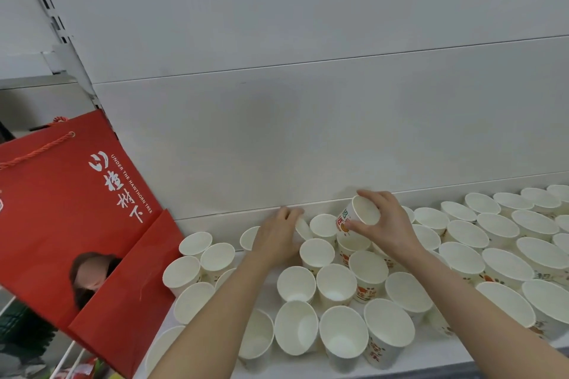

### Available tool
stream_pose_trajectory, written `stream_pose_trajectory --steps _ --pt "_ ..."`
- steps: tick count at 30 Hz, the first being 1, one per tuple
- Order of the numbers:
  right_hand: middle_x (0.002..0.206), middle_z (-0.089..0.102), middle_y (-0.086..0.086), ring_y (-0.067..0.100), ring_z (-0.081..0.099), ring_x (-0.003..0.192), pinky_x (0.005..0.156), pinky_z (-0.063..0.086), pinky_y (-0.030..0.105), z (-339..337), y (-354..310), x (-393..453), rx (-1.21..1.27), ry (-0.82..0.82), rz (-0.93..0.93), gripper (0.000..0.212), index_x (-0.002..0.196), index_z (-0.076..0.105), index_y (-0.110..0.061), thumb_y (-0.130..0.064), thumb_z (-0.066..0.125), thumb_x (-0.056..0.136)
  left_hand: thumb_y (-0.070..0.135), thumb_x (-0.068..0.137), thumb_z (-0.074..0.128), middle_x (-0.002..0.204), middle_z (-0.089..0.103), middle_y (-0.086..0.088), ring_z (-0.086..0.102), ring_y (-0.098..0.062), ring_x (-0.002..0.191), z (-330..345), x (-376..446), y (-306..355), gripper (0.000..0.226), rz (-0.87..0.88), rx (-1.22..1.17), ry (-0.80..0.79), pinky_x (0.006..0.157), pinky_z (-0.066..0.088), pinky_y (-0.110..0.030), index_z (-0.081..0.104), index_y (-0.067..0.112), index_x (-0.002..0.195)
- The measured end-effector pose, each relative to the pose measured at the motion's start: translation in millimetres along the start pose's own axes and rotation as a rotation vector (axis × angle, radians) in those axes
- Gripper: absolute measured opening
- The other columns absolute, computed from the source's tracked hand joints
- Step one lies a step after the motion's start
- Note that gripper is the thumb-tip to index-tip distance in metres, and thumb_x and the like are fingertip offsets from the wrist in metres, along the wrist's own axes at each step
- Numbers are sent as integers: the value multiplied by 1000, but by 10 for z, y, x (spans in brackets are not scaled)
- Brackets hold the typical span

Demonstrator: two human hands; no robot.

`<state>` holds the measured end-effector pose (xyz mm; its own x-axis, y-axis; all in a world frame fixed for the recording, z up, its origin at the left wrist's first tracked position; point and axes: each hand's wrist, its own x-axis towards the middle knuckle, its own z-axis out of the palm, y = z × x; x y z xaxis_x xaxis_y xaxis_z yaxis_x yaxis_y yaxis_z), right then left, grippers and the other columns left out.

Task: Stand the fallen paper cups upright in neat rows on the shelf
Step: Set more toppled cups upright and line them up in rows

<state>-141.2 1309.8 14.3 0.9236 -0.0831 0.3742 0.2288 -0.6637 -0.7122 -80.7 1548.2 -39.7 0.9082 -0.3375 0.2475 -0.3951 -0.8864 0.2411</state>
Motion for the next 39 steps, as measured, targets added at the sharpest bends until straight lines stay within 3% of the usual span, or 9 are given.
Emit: stream_pose_trajectory --steps 3,8,12,17,24,26,30,33,39 --pt "124 50 -6 8 48 116 96 32 18 43 -57 -12 34 11 -25 70 129 56 -22 -36 84 66 60 74 70 125 49 5 51 -19 113 36 -36 -13 68 -110 -134 75 91 41 -32 48 22 126" --pt "121 50 -8 5 48 113 96 33 16 167 -264 -57 87 -6 -112 67 128 56 -22 -32 84 67 60 78 59 124 60 3 49 -16 122 65 -155 -53 62 -51 70 8 112 20 -32 51 22 126" --pt "122 51 -10 1 47 112 97 33 14 349 -436 -125 140 -55 -142 65 128 56 -24 -33 83 69 41 72 76 129 56 7 52 -19 119 -211 -288 -179 66 -56 -50 -18 100 39 -33 50 31 132" --pt "126 50 -12 -2 46 115 100 34 16 743 -712 -246 171 -193 -203 61 129 55 -26 -38 77 74 32 84 69 138 53 4 47 -17 129 -654 -791 -530 51 -190 -35 194 105 34 -34 55 24 132" --pt "134 43 1 25 44 123 97 42 37 1246 -634 -299 -230 -418 -254 67 139 43 -26 -44 65 79 64 87 38 154 37 2 28 -19 144 -791 -1724 -779 65 -370 -76 163 115 27 -41 48 28 140" --pt "142 39 4 28 38 130 105 35 37 1240 -620 -321 -314 -472 -245 74 142 37 -28 -59 59 79 72 85 27 156 32 6 22 -15 146 -785 -1997 -748 73 -418 -131 178 117 24 -42 44 31 143" --pt "153 27 -4 22 15 143 116 10 40 961 -794 -491 -356 -439 -280 100 145 27 -42 -95 11 62 75 86 33 153 31 22 25 -2 142 -755 -2389 -586 62 -484 -320 228 116 28 -40 37 49 142" --pt "156 20 -13 22 6 146 116 -3 49 691 -814 -909 -439 -457 -379 86 144 24 -48 -90 15 70 83 75 41 151 24 32 25 0 140 -745 -2415 -443 65 -547 -396 177 111 33 -39 33 62 136" --pt "147 44 1 32 29 141 110 18 63 556 -570 -1423 -649 -481 -478 80 140 45 -35 -84 29 79 91 70 31 161 6 15 4 -14 148 -668 -2226 -115 88 -575 -49 -2 113 28 -45 23 49 146"
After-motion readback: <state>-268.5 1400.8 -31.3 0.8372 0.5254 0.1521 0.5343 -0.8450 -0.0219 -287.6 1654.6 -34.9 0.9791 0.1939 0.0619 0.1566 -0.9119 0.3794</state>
